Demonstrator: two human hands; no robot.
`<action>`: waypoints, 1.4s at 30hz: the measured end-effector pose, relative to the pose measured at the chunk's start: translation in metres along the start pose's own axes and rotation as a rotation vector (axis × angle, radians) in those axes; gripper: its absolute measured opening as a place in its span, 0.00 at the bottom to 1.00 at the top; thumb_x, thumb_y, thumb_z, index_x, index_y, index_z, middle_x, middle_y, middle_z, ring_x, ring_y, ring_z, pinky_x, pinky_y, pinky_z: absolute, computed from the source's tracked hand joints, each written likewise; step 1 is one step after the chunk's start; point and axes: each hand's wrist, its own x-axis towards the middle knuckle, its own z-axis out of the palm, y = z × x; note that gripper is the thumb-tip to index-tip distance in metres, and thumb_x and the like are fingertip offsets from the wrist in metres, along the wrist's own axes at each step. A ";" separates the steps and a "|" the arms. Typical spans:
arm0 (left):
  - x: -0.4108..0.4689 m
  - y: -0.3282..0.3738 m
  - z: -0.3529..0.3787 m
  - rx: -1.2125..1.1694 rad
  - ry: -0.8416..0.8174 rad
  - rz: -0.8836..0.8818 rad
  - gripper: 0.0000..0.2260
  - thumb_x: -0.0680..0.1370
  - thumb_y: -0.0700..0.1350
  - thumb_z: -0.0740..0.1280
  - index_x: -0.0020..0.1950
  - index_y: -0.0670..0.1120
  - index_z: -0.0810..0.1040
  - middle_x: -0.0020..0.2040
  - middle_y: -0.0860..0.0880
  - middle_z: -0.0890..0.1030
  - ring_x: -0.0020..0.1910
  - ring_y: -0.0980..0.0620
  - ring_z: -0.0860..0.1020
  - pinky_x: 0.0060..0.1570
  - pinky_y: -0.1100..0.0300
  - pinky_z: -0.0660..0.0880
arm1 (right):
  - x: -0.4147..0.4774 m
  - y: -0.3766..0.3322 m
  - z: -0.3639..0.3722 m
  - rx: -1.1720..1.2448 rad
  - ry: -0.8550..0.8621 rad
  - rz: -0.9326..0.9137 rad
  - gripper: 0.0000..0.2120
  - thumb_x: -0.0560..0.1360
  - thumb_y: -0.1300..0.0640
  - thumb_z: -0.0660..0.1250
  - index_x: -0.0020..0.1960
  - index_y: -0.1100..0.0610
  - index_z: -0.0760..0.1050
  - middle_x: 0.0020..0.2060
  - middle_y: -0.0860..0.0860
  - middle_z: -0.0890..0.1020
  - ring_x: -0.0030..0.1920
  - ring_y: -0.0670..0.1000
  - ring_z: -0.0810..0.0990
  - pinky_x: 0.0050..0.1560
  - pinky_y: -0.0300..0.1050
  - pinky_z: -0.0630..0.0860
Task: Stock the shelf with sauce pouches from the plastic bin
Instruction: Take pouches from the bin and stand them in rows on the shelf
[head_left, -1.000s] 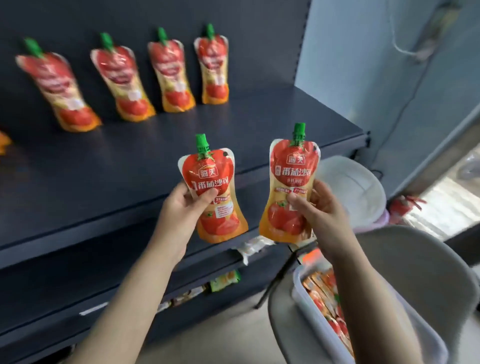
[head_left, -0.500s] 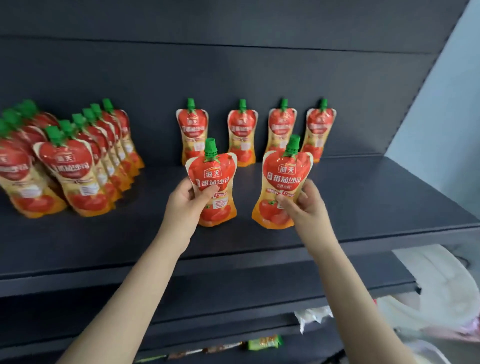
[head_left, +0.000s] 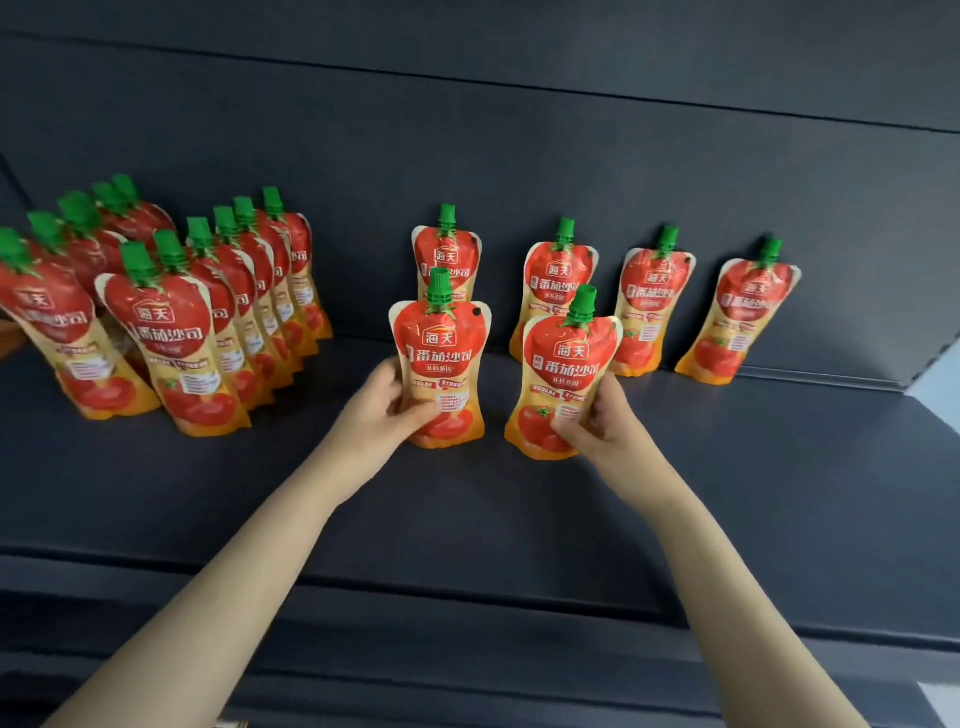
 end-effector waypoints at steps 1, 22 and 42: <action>-0.002 -0.005 -0.003 0.043 0.003 -0.012 0.20 0.76 0.43 0.70 0.64 0.56 0.70 0.57 0.59 0.80 0.57 0.64 0.78 0.54 0.67 0.76 | 0.001 0.004 -0.004 -0.037 -0.049 0.019 0.24 0.78 0.60 0.67 0.67 0.41 0.65 0.61 0.42 0.78 0.63 0.43 0.76 0.66 0.50 0.74; 0.105 -0.037 -0.010 0.285 0.188 0.044 0.17 0.78 0.45 0.69 0.66 0.44 0.73 0.62 0.50 0.78 0.58 0.55 0.76 0.51 0.69 0.73 | 0.078 0.021 0.021 -0.298 0.464 0.016 0.24 0.74 0.59 0.71 0.67 0.53 0.66 0.51 0.43 0.76 0.50 0.40 0.75 0.46 0.24 0.71; 0.115 -0.041 -0.005 0.342 0.265 0.111 0.16 0.78 0.44 0.69 0.64 0.45 0.72 0.59 0.54 0.76 0.60 0.53 0.75 0.58 0.59 0.73 | 0.096 0.036 0.023 -0.396 0.538 0.028 0.28 0.76 0.54 0.70 0.71 0.51 0.61 0.57 0.49 0.77 0.57 0.51 0.77 0.53 0.48 0.77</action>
